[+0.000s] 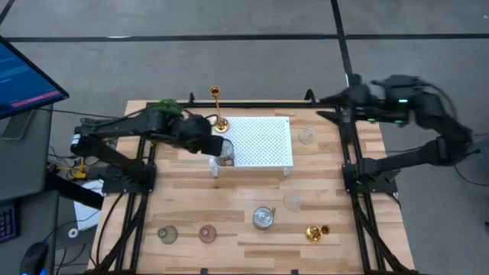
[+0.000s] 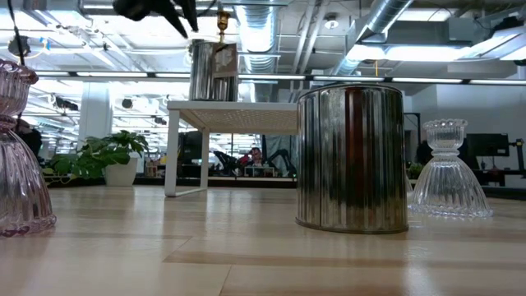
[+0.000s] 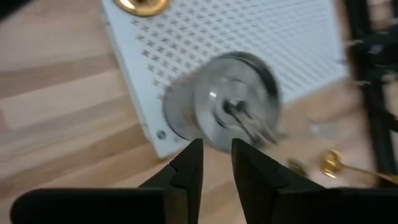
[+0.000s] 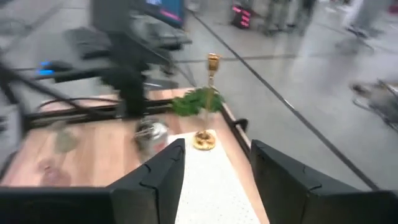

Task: Pick & Place candle stick holders
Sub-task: Put the top silver scented candle on the shelf

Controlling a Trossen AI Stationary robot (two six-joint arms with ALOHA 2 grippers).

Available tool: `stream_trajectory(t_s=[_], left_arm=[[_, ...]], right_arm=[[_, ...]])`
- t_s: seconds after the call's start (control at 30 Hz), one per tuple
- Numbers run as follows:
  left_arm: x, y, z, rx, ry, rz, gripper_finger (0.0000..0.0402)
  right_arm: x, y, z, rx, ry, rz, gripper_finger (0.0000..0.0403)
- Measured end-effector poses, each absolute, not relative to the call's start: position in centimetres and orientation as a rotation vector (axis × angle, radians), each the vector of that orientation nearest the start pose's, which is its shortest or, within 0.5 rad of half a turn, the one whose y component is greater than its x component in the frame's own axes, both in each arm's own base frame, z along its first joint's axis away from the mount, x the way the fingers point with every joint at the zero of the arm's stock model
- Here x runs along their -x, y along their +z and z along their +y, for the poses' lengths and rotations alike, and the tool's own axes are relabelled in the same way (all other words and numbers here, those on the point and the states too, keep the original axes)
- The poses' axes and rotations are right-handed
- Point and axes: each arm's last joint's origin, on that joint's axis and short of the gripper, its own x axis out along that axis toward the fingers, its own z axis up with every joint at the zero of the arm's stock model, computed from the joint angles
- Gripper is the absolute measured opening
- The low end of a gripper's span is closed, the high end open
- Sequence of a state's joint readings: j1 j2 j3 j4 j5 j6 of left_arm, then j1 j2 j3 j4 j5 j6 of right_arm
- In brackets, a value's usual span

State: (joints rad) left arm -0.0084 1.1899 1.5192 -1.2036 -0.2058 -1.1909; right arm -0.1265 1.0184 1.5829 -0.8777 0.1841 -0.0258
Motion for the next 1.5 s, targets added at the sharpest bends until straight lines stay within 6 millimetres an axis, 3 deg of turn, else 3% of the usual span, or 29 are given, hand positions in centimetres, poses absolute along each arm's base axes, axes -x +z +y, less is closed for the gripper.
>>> stream_trajectory(t_s=[0.17,0.37,0.47,0.67,1.0,1.2,1.5], left_arm=[[-16.8,43.0,-0.1,1.057,0.551,0.551,0.007],[-13.2,44.7,-0.2,1.04,0.476,0.41,0.0011],[-11.7,45.2,-0.1,0.987,0.482,0.345,0.0005],[-9.9,45.8,0.4,0.88,0.525,0.256,0.0004],[-9.4,46.0,0.4,0.811,0.512,0.25,0.0004],[-9.4,46.0,0.4,0.781,0.507,0.258,0.0004],[-9.4,46.0,0.4,0.779,0.507,0.259,0.0004]], right_arm=[[-22.5,45.3,-4.2,-0.104,-0.486,0.399,0.0195],[-31.3,41.5,-5.4,-0.206,-0.404,0.537,0.0197],[-34.8,39.8,-5.3,-0.228,-0.321,0.606,0.0187],[-39.1,38.4,-5.1,-0.234,-0.274,0.636,0.018],[-42.3,34.9,-5.5,-0.267,-0.287,0.73,0.0237],[-43.2,33.2,-5.6,-0.266,-0.29,0.77,0.023],[-43.1,33.2,-5.9,-0.213,-0.3,0.78,0.0216]])
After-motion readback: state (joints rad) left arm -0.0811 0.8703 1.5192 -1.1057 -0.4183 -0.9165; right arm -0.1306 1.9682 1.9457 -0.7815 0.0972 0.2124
